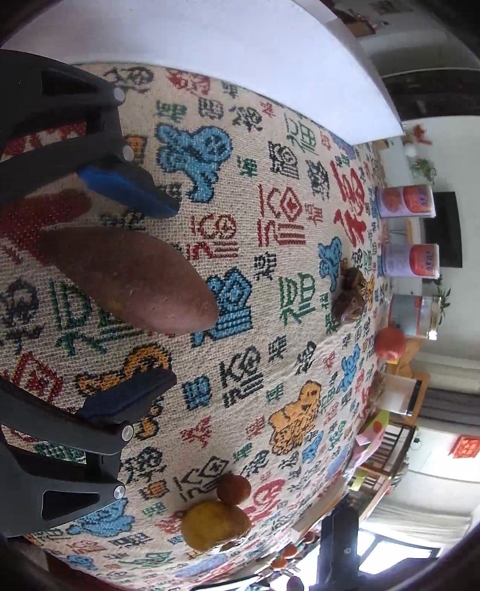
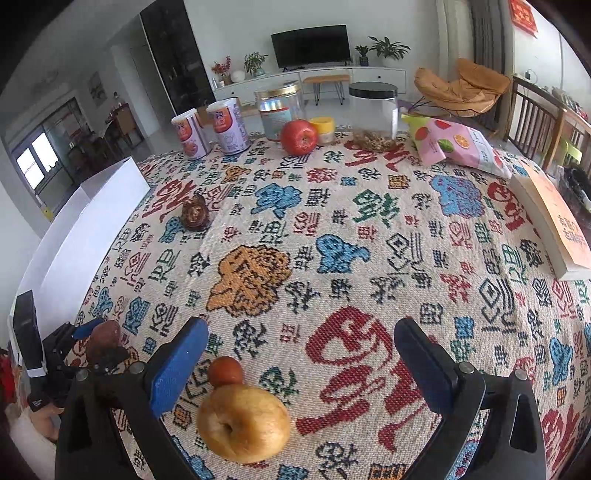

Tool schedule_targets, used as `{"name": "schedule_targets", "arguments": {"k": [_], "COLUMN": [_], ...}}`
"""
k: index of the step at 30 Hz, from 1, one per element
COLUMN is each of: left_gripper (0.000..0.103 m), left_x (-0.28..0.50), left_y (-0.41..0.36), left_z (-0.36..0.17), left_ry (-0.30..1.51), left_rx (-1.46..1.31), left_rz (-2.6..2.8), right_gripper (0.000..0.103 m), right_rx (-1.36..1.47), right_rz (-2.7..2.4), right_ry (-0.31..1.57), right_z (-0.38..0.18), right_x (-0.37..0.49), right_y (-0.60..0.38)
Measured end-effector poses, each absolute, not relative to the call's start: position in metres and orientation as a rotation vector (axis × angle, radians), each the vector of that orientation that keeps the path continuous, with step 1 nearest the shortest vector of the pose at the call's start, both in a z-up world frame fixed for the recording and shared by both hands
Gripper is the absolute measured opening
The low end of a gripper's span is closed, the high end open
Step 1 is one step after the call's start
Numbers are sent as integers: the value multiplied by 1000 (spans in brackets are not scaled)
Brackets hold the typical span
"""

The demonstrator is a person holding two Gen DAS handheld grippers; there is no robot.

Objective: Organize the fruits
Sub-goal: 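Lift the sweet potato with the left tool while the right grasps the brown round fruit, then carry both fruits into the white box and open both tools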

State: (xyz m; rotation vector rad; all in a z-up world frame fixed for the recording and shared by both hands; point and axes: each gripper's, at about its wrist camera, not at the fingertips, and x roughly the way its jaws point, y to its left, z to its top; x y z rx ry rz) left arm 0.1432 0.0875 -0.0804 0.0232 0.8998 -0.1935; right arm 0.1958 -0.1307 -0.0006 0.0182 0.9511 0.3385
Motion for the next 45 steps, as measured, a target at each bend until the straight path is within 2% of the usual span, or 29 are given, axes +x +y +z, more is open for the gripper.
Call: {"name": "schedule_targets", "arguments": {"k": [3,6,10,14,16,17,22,29,36,39,41,42,43,44,45], "left_gripper": [84,85,86,88,88,88,90,93,93,93,87,83,72,67,65], "left_x": [140,142,142,142,141,141,141,143,141,137,138,140,142,144,144], "left_y": [90,90,84,84,85,85,85,81,107,104,91,86,82,81,82], "left_z": [-80,-82,-84,-85,-85,-85,-85,-87,-77,-72,-73,-74,-76,-78,-76], "left_ry": [894,908,918,920,920,920,921,928,959,951,957,963,973,982,974], "left_rx": [10,2,45,47,44,43,46,67,-45,-4,66,101,127,138,131], "left_rz": [-203,-203,-186,-191,-193,-193,-193,-195,-336,-348,-336,-319,-296,-278,-269], "right_gripper": [101,98,91,88,53,44,44,44,44,44,44,44,44,44,44], "right_rx": [-117,-204,-204,-194,-192,-189,-104,-56,3,34,45,45,41,41,45], "right_rz": [436,466,501,495,474,466,500,519,512,516,519,519,520,523,528], "right_ry": [966,1009,1058,1028,1050,1060,1054,1101,1083,1059,1051,1047,1043,1041,1039], "right_z": [-1,-34,-70,-76,-82,-84,-70,-49,-37,-33,-33,-33,-33,-33,-32], "right_x": [235,281,318,334,341,343,316,237,172,150,141,138,135,133,132], "right_y": [-54,1,40,65,69,68,42,-15,-58,-68,-69,-69,-67,-66,-64]}}
